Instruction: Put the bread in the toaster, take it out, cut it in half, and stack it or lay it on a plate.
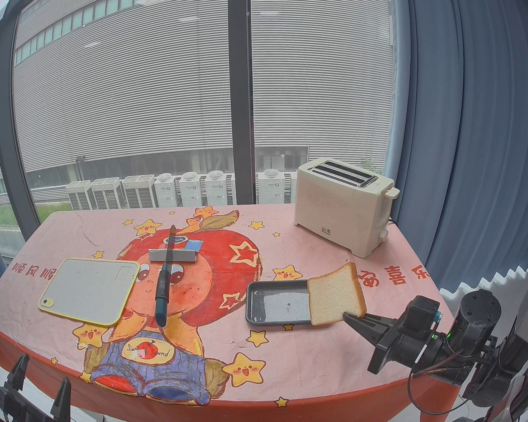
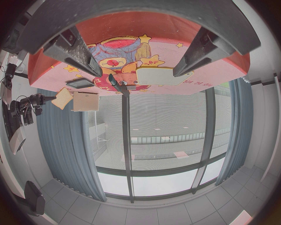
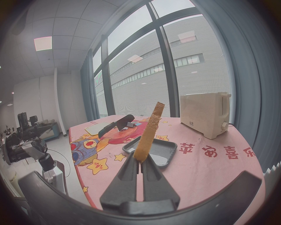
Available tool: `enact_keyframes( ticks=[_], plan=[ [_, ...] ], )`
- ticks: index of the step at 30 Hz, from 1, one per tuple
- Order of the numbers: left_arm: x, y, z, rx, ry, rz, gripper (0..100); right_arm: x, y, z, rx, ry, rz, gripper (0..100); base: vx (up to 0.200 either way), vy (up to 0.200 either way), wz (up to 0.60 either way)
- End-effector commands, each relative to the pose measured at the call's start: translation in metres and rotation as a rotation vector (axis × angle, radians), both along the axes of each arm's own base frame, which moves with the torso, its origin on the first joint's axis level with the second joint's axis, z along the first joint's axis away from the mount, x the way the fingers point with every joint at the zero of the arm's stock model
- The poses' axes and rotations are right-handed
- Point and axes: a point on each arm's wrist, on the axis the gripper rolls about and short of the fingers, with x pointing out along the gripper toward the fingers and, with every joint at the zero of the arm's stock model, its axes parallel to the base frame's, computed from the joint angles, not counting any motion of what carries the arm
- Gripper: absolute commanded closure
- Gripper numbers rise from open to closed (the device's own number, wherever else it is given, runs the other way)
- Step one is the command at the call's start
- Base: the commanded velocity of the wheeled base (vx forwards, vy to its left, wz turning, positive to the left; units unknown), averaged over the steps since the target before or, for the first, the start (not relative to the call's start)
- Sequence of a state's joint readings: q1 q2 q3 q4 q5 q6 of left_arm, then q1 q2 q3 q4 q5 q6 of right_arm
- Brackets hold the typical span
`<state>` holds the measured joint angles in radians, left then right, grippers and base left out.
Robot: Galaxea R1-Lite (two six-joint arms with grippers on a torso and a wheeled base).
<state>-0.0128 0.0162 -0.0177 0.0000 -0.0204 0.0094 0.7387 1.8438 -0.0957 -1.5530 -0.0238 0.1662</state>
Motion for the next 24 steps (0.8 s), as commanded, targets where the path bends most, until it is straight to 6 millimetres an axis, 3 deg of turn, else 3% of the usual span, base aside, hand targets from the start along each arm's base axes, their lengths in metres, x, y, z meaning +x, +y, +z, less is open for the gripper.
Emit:
enact_keyframes(
  ticks=[1, 10, 24],
  plan=[
    [0.001, 0.000, -0.005, 0.000, 0.012, -0.001, 0, 0.004, -0.004, 0.001, 0.006, -0.007, -0.022, 100, 0.000, 0.000, 0.00],
    [0.001, 0.000, -0.005, 0.000, 0.011, 0.001, 0, 0.017, -0.019, 0.001, -0.009, -0.020, -0.033, 100, 0.000, 0.000, 0.00],
    [0.001, 0.000, -0.005, 0.000, 0.011, -0.001, 0, 0.036, -0.065, 0.008, -0.055, -0.122, 0.120, 100, 0.000, 0.000, 0.00]
  ],
)
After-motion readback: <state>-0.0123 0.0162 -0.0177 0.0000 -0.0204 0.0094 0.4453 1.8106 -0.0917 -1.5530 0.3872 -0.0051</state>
